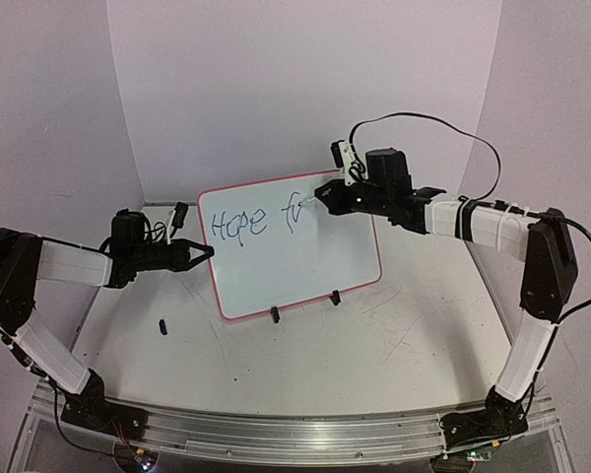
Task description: Write a sentence on the whiteboard
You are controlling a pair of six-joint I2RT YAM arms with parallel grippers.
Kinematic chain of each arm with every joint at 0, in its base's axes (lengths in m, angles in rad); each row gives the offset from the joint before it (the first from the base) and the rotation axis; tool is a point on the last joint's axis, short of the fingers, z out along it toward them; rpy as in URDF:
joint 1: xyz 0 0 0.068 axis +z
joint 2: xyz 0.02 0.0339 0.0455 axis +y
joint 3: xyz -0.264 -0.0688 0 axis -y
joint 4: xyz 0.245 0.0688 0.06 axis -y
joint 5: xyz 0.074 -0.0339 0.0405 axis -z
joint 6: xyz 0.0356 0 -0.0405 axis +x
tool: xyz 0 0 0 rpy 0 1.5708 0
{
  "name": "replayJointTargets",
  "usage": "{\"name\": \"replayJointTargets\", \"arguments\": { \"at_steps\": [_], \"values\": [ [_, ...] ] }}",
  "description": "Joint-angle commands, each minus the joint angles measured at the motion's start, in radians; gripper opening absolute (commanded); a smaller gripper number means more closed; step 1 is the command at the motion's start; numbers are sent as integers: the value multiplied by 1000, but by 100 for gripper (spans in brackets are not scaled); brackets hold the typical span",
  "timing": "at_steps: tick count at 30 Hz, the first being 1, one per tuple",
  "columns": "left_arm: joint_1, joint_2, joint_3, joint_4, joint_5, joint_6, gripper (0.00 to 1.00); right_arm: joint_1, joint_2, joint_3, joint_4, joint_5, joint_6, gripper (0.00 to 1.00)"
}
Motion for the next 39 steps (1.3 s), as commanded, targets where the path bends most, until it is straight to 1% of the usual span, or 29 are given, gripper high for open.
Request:
{"name": "replayJointTargets", "arguments": {
  "at_steps": [1,6,9,14,26,33,39],
  "values": [
    [-1,15,29,-31,-140,62,0,-4,-42,-78,8,-5,21,0],
    [-2,16,29,-31,-140,62,0,-3,-76,-122,11,8,27,0],
    [-2,18,29,-30,-140,60,0,-4,-96,-118,16,23,21,0],
    [-1,14,28,-33,-143,60,0,-5,-130,-105,40,-10,34,0],
    [-2,15,33,-34,-138,60,0,-13,-53,-69,51,-28,47,0],
    [-1,25,35,-34,-135,60,0,-26,-45,-69,51,4,45,0],
    [-2,18,35,-36,-137,60,0,-46,-76,-91,51,44,38,0]
  ]
}}
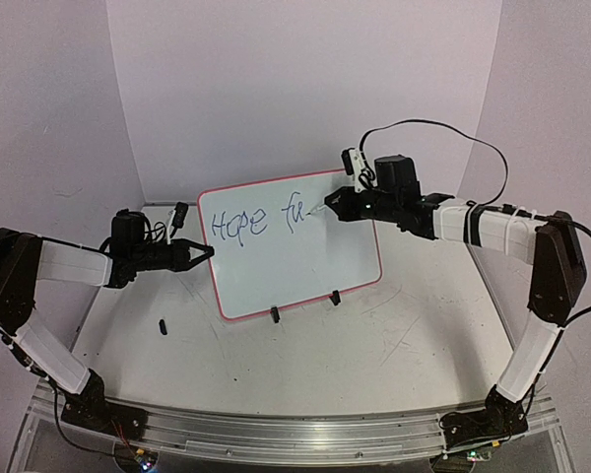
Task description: Write a sentence on the whiteboard
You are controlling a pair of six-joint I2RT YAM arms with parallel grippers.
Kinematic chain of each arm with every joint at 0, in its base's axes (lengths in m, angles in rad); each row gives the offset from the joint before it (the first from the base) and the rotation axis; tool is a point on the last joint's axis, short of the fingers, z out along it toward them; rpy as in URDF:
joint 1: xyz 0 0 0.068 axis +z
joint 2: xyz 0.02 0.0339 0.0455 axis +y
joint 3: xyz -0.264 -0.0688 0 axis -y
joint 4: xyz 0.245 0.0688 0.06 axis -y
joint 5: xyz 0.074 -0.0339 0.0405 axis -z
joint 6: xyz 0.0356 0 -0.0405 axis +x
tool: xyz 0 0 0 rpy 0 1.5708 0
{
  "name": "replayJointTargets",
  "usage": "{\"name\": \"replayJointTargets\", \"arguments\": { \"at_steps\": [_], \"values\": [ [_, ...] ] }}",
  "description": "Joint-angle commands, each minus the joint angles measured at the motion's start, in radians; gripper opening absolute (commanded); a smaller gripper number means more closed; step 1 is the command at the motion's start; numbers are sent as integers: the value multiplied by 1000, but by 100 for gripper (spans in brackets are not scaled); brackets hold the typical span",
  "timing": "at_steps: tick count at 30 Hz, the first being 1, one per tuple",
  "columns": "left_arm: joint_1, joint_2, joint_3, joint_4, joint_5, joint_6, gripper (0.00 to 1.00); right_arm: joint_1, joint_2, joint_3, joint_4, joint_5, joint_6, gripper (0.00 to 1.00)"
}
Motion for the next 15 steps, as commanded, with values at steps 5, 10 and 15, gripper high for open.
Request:
{"name": "replayJointTargets", "arguments": {
  "at_steps": [5,10,15],
  "values": [
    [-2,19,35,-36,-134,57,0,-27,1,46,42,37,-6,0],
    [-1,17,32,-37,-136,57,0,-26,19,83,44,28,-9,0],
    [-1,18,34,-39,-136,59,0,-25,37,112,44,0,-4,0]
  ]
}}
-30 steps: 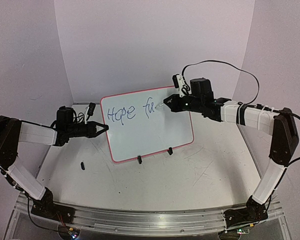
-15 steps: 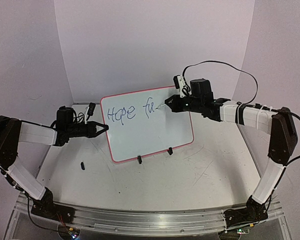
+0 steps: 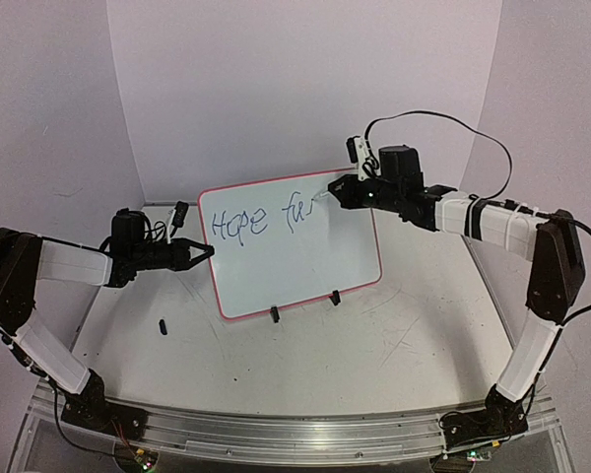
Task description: Write a sentence on the whiteboard
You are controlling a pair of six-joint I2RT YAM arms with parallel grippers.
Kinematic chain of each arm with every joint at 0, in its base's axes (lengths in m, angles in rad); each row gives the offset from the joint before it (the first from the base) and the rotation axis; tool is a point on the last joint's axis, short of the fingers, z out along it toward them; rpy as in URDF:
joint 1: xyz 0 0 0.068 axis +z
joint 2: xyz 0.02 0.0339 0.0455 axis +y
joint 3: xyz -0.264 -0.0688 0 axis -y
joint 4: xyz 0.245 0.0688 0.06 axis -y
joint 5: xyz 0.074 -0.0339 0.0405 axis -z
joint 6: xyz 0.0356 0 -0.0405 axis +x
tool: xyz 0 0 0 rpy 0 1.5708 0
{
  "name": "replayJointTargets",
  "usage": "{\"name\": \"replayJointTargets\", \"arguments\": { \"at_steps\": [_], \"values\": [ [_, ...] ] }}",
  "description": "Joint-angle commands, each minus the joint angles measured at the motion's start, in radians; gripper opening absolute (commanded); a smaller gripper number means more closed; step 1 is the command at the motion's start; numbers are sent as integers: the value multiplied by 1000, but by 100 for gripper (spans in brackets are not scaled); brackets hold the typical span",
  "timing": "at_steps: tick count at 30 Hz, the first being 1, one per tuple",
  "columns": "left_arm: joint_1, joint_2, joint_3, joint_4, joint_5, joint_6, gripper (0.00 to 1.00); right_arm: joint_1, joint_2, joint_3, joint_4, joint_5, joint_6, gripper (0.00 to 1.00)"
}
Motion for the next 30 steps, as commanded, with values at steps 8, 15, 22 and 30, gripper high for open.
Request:
{"name": "replayJointTargets", "arguments": {
  "at_steps": [8,15,22,30],
  "values": [
    [-2,21,29,-36,-136,60,0,3,52,37,51,-63,30,0],
    [-2,19,30,-36,-135,60,0,5,28,-15,54,-62,39,0],
    [-2,18,30,-38,-136,60,0,5,-11,-89,54,-46,41,0],
    [-1,15,28,-39,-139,60,0,4,-63,-131,56,24,24,0]
  ]
}}
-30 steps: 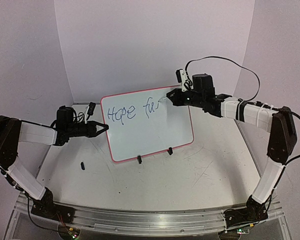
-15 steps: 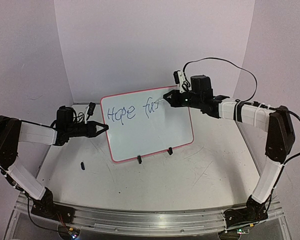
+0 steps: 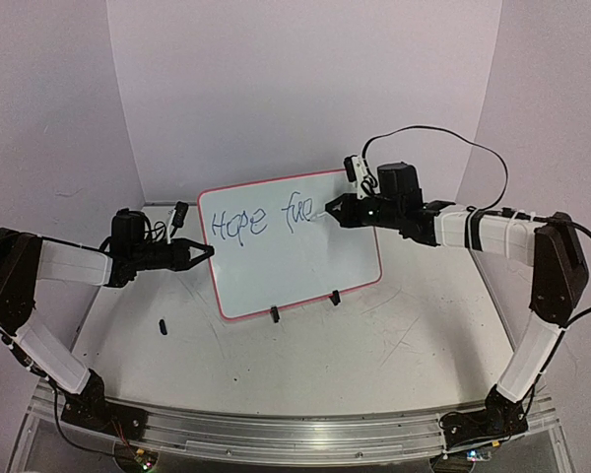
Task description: Write a sentence on the whiteboard
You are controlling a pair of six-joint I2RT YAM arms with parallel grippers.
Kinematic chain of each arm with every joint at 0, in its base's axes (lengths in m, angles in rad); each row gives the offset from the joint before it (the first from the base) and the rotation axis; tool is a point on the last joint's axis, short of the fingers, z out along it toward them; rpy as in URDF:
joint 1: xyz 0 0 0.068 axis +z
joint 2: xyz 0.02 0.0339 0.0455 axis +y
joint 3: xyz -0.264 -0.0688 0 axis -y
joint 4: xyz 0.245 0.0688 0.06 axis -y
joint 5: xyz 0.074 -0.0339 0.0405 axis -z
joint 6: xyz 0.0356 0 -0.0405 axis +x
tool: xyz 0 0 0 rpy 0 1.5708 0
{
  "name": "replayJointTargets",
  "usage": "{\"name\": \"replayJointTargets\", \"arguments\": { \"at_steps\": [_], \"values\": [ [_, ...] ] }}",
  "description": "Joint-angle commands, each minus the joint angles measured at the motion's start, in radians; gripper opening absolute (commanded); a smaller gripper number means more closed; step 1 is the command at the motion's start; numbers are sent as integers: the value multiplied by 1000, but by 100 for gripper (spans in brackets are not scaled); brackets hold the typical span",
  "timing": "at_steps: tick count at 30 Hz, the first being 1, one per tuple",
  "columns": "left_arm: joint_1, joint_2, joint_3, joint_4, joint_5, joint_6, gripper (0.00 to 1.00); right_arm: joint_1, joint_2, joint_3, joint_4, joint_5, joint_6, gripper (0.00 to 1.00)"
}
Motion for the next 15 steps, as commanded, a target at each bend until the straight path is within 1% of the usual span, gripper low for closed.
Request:
{"name": "replayJointTargets", "arguments": {
  "at_steps": [1,5,7,11,15],
  "values": [
    [-2,15,27,-32,-135,61,0,-6,-53,-15,-4,95,-19,0],
    [-2,17,27,-32,-135,61,0,-11,-63,27,-4,102,-35,0],
    [-1,18,27,-32,-136,61,0,-11,-73,47,-2,73,-41,0],
    [-2,15,27,-34,-140,62,0,-11,-116,6,40,-14,-13,0],
    [-1,21,29,-35,-140,65,0,-15,-118,-27,41,28,-28,0]
  ]
}}
